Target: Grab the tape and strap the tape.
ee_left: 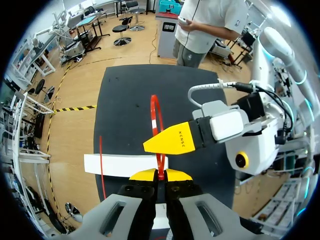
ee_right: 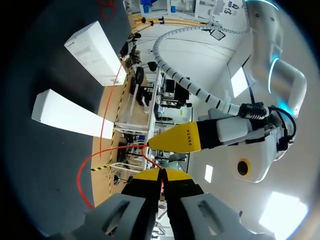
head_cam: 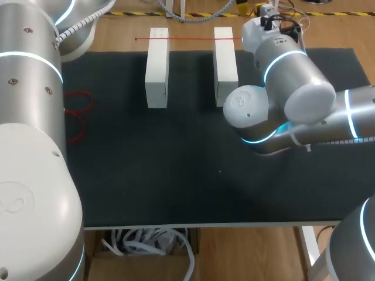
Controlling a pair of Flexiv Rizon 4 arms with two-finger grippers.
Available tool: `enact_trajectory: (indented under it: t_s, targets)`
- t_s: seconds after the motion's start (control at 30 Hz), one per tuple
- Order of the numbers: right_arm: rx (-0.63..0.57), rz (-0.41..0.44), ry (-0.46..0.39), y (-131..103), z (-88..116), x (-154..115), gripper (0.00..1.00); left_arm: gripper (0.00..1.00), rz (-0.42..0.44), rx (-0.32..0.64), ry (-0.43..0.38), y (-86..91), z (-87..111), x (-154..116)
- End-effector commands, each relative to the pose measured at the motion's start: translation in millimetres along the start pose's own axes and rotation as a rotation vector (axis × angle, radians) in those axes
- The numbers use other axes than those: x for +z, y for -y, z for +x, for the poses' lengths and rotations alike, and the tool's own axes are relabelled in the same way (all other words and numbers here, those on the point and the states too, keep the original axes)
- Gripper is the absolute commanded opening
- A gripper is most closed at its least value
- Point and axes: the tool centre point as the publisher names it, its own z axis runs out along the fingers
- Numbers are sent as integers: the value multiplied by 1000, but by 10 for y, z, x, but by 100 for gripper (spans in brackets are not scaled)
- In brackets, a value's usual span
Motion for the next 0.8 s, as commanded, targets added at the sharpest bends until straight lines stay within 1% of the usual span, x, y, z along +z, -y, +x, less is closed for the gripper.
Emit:
enact_trajectory:
  t_s: [0.03,0.8]
  targets:
    - [-3,-8,-14,7,-51,-24,0,0,-7,-2,-4,22,-12,-13]
    - [4,-27,-18,-31,-40,-32,0,0,-7,-2,-4,22,-12,-13]
